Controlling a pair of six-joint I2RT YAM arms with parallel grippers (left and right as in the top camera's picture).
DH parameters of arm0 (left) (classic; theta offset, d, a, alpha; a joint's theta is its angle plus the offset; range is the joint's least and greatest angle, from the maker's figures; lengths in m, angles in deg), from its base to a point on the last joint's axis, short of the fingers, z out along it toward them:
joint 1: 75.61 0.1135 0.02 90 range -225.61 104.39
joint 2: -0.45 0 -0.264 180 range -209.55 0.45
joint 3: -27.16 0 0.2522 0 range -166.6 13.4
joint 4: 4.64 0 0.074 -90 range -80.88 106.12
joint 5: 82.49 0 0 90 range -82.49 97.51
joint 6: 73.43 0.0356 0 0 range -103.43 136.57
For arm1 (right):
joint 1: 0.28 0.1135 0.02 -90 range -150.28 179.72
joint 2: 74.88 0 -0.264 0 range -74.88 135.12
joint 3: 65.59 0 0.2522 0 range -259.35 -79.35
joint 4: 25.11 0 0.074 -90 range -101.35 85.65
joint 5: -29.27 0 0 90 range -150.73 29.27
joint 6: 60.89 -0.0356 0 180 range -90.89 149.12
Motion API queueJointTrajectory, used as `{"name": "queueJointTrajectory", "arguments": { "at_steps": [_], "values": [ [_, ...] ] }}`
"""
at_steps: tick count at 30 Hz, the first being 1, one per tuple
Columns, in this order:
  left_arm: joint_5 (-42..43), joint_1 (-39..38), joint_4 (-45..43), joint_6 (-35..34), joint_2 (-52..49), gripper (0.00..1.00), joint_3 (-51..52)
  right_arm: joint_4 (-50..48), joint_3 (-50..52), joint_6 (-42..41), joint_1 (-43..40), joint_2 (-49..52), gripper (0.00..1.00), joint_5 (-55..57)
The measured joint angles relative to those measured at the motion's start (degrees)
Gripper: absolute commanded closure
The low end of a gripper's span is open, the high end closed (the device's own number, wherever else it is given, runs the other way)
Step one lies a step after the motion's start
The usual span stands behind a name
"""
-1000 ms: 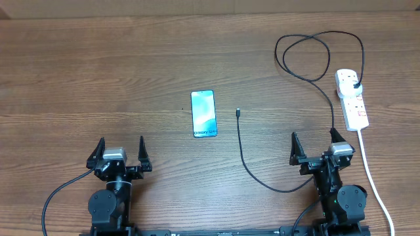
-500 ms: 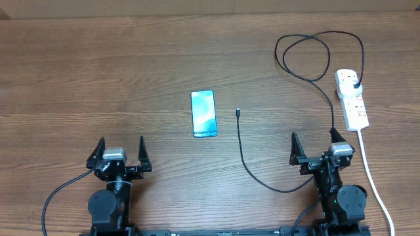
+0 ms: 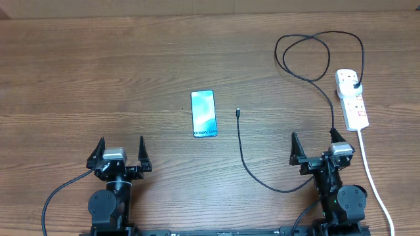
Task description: Plug charger to phone and switch on socket
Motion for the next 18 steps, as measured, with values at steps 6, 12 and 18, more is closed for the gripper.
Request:
{"name": "queueJointTrajectory", "arguments": {
  "at_steps": [6, 12, 18],
  "values": [
    [-0.02, 0.00, -0.02, 0.00, 0.00, 0.00, 0.00, 0.00, 0.00, -0.02, 0.00, 0.00, 0.00, 0.00],
    [3.69, 0.00, -0.42, -7.34, 0.00, 0.00, 0.00, 0.00, 0.00, 0.04, 0.00, 0.00, 0.00, -0.02],
    [13.57, 0.00, -2.12, -40.76, 0.00, 0.00, 0.00, -0.02, 0.00, 0.02, 0.00, 0.00, 0.00, 0.00]
  ]
}}
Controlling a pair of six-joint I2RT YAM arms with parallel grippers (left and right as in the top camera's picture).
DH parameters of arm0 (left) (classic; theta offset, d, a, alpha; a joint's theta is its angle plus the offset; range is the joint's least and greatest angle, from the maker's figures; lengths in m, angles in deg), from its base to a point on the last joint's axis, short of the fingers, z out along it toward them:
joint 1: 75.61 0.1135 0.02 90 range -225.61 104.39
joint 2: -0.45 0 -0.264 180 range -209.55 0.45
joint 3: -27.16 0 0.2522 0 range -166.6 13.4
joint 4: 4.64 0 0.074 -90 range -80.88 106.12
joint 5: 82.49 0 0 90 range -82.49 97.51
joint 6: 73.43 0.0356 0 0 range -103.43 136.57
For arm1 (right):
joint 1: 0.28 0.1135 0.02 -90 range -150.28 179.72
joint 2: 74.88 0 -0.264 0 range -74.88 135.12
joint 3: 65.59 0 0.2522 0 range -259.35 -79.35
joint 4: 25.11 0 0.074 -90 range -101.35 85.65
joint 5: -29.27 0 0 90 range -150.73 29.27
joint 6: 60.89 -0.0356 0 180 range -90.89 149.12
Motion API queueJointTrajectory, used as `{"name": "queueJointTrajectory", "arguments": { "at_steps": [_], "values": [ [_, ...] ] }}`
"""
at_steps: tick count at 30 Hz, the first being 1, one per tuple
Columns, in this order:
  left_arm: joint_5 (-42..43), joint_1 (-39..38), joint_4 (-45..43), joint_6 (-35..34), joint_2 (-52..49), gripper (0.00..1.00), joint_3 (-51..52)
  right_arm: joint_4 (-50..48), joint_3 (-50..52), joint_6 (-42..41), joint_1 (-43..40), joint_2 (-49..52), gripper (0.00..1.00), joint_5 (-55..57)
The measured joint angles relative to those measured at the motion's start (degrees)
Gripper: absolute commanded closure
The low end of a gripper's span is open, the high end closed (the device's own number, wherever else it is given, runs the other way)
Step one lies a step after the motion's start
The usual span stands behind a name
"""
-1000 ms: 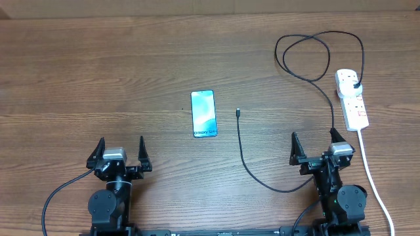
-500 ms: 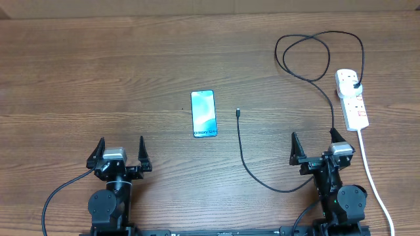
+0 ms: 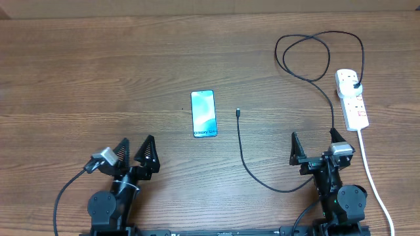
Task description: Plug charger to phone and switch on socket
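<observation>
A phone (image 3: 203, 113) with a lit blue screen lies flat at the table's middle. Just right of it rests the free plug end (image 3: 238, 113) of a black charger cable (image 3: 244, 157), which curves down, then loops at the back right to a plug in the white socket strip (image 3: 352, 98). My left gripper (image 3: 134, 150) is open near the front left, turned toward the right. My right gripper (image 3: 315, 143) is open at the front right, with the cable passing close under it. Neither holds anything.
The strip's white lead (image 3: 371, 177) runs down the right side to the front edge, beside the right arm. The wooden table (image 3: 98, 78) stretches bare to the left and back.
My left gripper has rotated and shifted rightward, its fingers now angled toward the phone side. The right arm, phone and cable have not moved.
</observation>
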Motion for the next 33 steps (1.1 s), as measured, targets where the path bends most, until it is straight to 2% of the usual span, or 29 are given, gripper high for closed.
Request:
{"name": "queueJointTrajectory", "arguments": {
  "at_steps": [3, 6, 10, 14, 17, 19, 22, 23, 25, 28, 31, 33],
  "values": [
    [0.98, 0.00, -6.45, -9.25, 0.00, 0.01, 0.20, 0.02, 0.00, -0.04, 0.00, 0.00, 0.00, 0.00],
    [1.53, 0.00, -16.13, -10.99, 0.04, 0.00, 0.17, 0.07, 0.00, 0.00, 0.00, 0.00, 0.00, -0.02],
    [1.73, 0.00, -21.84, -8.90, 0.13, 0.00, -0.37, 0.00, 0.00, -0.02, 0.00, 0.00, 0.00, -0.02],
    [1.70, 0.00, -19.32, -4.57, 0.13, 0.00, -4.35, -0.02, 0.00, 0.00, 0.00, 0.00, 0.00, -0.02],
    [1.70, 0.00, -16.13, 0.28, -0.17, 0.00, -11.21, 0.02, 0.00, -0.02, 0.00, 0.00, 0.00, -0.02],
    [1.68, 0.00, -11.04, 3.28, -2.29, 0.00, -18.27, 0.02, 0.00, -0.02, 0.00, 0.00, 0.00, -0.04],
    [1.70, 0.00, 2.03, 5.49, -8.70, 0.00, -28.28, 0.00, 0.00, 0.00, 0.00, 0.00, 0.00, -0.02],
    [2.14, 0.00, 10.19, 7.23, -13.64, 0.00, -34.12, 0.00, 0.00, 0.00, 0.00, 0.00, 0.00, -0.02],
    [2.34, 0.00, 16.94, 10.16, -20.94, 0.00, -40.98, 0.02, 0.00, -0.02, 0.00, 0.00, 0.00, -0.04],
    [3.32, 0.00, 32.74, 14.49, -32.37, 0.00, -53.42, 0.04, 0.00, 0.00, 0.00, -0.02, 0.00, -0.02],
    [6.91, 0.00, 38.45, 16.92, -41.88, 0.00, -61.75, 0.02, 0.00, 0.00, 0.00, -0.02, 0.00, -0.02],
    [11.47, 0.00, 38.16, 18.40, -46.12, 0.00, -64.65, 0.00, 0.00, -0.02, 0.00, -0.02, 0.00, -0.02]
  ]
}}
